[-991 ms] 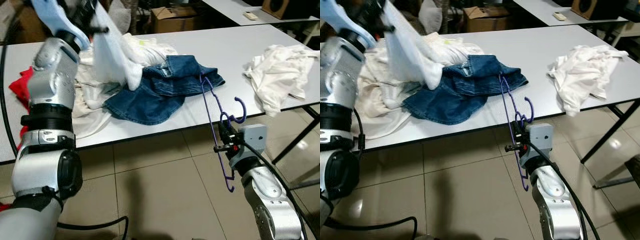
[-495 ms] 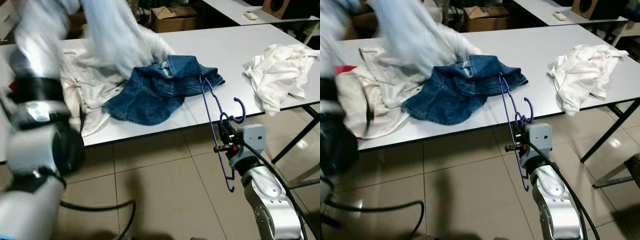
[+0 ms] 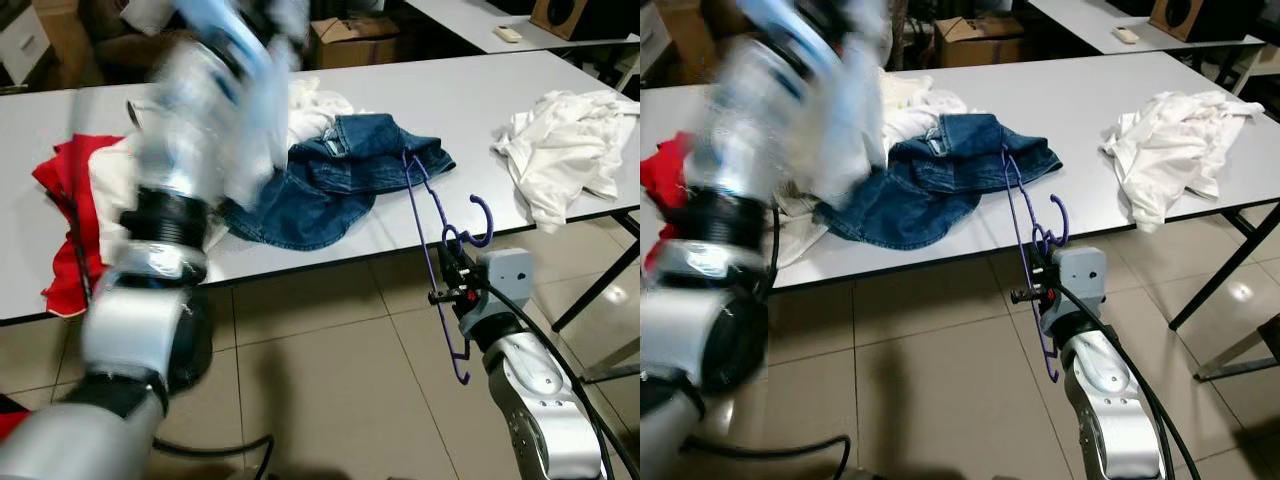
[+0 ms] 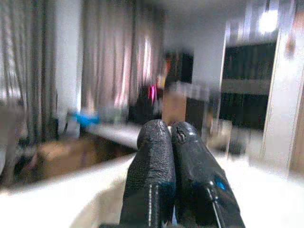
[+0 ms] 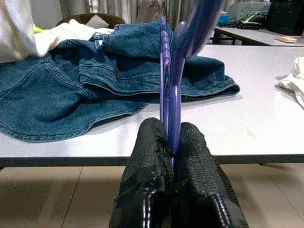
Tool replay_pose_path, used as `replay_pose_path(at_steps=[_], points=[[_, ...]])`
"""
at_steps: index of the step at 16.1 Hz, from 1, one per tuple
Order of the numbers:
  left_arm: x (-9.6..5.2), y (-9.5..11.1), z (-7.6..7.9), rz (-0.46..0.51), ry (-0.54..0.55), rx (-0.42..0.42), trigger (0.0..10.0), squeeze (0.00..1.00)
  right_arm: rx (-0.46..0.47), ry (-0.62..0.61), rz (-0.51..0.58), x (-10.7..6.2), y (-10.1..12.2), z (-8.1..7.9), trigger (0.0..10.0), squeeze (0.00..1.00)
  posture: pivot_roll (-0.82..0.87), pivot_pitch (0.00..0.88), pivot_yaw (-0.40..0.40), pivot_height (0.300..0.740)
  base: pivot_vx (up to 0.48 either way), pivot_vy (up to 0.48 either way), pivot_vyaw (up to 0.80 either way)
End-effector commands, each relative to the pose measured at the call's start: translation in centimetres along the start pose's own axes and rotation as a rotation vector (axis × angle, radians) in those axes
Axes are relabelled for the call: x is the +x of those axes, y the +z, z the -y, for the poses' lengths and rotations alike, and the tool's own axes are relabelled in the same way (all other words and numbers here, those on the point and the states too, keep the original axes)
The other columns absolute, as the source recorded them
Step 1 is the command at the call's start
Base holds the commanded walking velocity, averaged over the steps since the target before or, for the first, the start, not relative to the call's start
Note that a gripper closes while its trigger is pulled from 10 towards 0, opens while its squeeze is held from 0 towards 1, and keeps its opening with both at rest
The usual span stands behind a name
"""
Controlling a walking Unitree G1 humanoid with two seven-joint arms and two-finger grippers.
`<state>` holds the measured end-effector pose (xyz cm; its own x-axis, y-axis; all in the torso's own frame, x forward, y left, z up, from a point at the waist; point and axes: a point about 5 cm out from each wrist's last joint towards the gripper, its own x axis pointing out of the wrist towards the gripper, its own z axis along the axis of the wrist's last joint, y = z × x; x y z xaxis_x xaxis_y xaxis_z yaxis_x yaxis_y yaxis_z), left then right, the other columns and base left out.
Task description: Hang hanger
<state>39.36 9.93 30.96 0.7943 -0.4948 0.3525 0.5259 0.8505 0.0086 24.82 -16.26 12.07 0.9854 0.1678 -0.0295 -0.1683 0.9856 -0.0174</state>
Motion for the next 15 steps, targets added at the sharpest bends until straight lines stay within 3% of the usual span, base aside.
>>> replay_pose_path(at_steps=[1,2,4,5,6,7,8,9,10,11,13,15], points=[[-0.3,-1.9,0.1,-0.078,0.018,0.057,0.0,0.0,-0.009,-0.015,0.003,-0.2,0.2,0.3,10.0,0.0,-0.23,0.0,0.05,0.74,0.0,0.0,0.0],[-0.5,-2.7,0.1,-0.103,0.042,0.047,0.0,0.0,-0.01,-0.016,0.003,-0.2,0.2,0.3,10.0,0.0,-0.23,0.0,0.049,0.74,0.0,0.0,0.0],[-0.7,-2.3,-0.4,-0.082,0.063,0.022,0.0,0.0,-0.01,-0.018,0.001,-0.3,0.1,0.4,10.0,0.0,-0.23,0.0,0.045,0.74,0.0,0.0,0.0],[-0.6,0.7,-1.7,0.067,0.08,-0.145,0.0,0.0,-0.009,-0.019,0.0,-0.3,0.2,0.4,10.0,0.0,-0.22,0.0,0.043,0.74,0.0,0.0,0.0],[-0.9,3.6,-3.2,0.228,0.107,-0.364,0.0,0.0,-0.006,-0.019,0.001,-0.2,0.2,0.4,10.0,0.0,-0.22,0.0,0.043,0.74,0.0,0.0,0.0],[-1.4,4.6,-4.6,0.292,0.156,-0.463,0.0,0.0,-0.005,-0.019,0.001,-0.2,0.2,0.4,10.0,0.0,-0.21,0.0,0.043,0.74,0.0,0.0,0.0],[-2.6,4.8,-7.0,0.318,0.265,-0.491,0.0,0.0,-0.003,-0.019,0.002,-0.1,0.2,0.3,10.0,0.0,-0.21,0.0,0.043,0.74,0.0,0.0,0.0],[-4.6,2.1,-9.6,0.145,0.426,-0.265,0.0,0.0,-0.001,-0.016,0.0,-0.1,0.1,0.2,10.0,0.0,-0.21,0.0,0.04,0.74,0.0,0.0,0.0],[-6.1,0.3,-10.9,0.035,0.499,-0.151,0.0,0.0,0.001,-0.014,0.0,-0.1,0.1,0.2,10.0,0.0,-0.21,0.0,0.039,0.74,0.0,0.0,0.0],[-8.6,-2.1,-12.5,-0.105,0.589,-0.034,0.0,0.0,0.002,-0.012,-0.001,-0.1,0.0,0.1,10.0,0.0,-0.21,0.0,0.038,0.74,0.0,0.0,0.0],[-12.5,-4.7,-14.3,-0.28,0.69,0.118,0.0,0.0,0.004,-0.011,-0.003,-0.1,0.0,0.1,10.0,0.0,-0.2,0.0,0.032,0.74,0.0,0.0,0.0],[-15.1,-6.5,-15.3,-0.443,0.755,0.289,0.0,0.0,0.005,0.002,-0.008,0.0,-0.1,-0.1,10.0,0.0,-0.19,0.0,0.024,0.74,0.0,0.0,0.0]])
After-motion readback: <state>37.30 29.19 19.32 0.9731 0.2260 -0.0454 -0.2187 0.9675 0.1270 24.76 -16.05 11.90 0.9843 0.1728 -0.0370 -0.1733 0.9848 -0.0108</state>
